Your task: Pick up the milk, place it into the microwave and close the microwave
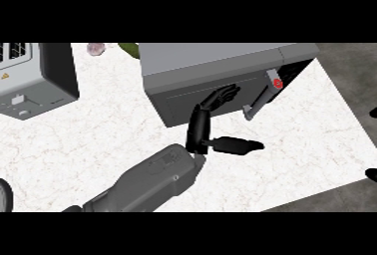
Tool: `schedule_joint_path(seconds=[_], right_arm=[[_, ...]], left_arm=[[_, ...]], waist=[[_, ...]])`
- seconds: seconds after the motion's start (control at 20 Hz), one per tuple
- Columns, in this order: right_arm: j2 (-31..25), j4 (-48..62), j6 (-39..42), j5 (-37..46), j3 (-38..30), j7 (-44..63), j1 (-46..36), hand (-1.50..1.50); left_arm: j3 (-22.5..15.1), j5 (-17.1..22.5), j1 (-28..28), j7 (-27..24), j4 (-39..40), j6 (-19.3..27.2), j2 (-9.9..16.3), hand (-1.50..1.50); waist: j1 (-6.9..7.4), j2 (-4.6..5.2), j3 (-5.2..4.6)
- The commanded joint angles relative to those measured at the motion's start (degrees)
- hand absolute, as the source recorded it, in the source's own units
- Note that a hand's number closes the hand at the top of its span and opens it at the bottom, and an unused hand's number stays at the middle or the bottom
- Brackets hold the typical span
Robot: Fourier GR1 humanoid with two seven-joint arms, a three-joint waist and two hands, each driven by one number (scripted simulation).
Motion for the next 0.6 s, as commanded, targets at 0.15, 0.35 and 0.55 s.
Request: schedule_joint_path(seconds=[0.15, 0.35, 0.55], right_arm=[[-0.2, 4.6, 2.7, -6.2, 0.0, 2.2, -2.6, -1.50], [-1.8, 6.8, 4.1, -8.2, -0.9, 3.2, -3.5, -1.50], [-2.8, 9.1, 5.2, -10.2, -1.5, 3.9, -4.7, -1.50]], left_arm=[[4.0, 2.9, -4.6, -0.1, 5.2, 1.4, 0.0, -1.50], [4.0, 3.6, -4.1, -1.7, 5.8, 0.5, 0.0, -1.50], [4.2, 4.5, -4.5, -2.3, 6.2, 0.5, 0.0, -1.50]], waist=[[-0.65, 0.48, -0.05], [-1.07, 0.57, -0.10], [-1.24, 0.56, -0.03]])
